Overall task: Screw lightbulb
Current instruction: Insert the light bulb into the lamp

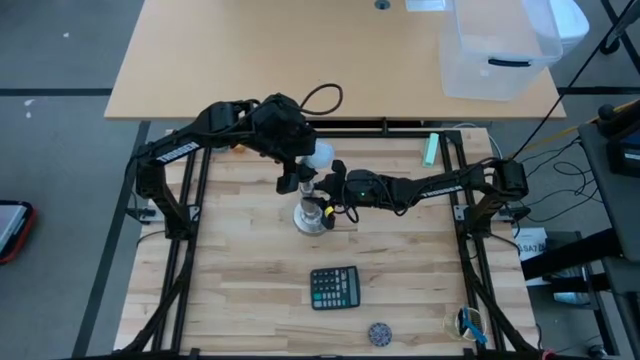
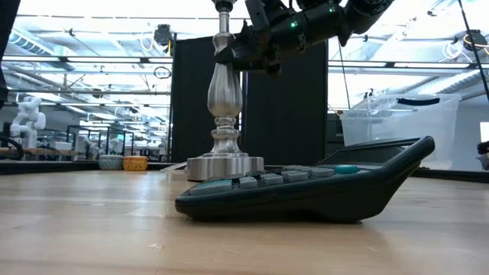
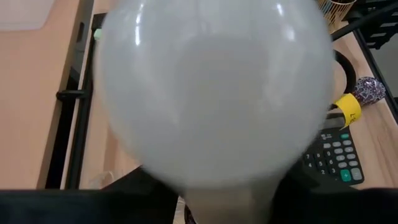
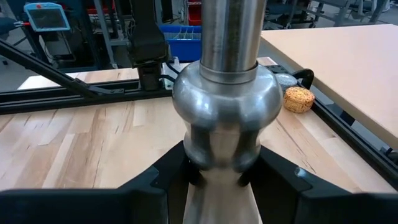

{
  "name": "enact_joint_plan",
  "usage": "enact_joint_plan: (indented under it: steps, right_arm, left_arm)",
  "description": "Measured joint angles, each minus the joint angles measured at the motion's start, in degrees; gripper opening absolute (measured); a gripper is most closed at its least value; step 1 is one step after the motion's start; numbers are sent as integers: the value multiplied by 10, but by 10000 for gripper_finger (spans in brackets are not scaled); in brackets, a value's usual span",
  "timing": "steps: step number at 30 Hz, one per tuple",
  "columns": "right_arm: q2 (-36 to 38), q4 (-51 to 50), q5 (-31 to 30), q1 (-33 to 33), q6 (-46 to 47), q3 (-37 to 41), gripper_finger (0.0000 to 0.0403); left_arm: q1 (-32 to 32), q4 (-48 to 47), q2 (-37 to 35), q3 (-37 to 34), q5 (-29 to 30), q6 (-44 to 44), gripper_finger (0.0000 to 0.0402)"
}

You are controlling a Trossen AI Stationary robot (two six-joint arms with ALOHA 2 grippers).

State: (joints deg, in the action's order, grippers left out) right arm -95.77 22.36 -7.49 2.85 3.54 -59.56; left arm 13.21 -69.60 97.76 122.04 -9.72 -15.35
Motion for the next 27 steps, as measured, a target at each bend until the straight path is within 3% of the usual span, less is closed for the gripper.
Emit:
enact_joint_plan:
  steps: [27]
  right_arm:
    - [0, -4, -14, 0, 0, 0, 139]
  left_arm:
    - [-22, 53, -35, 1, -23, -5, 156]
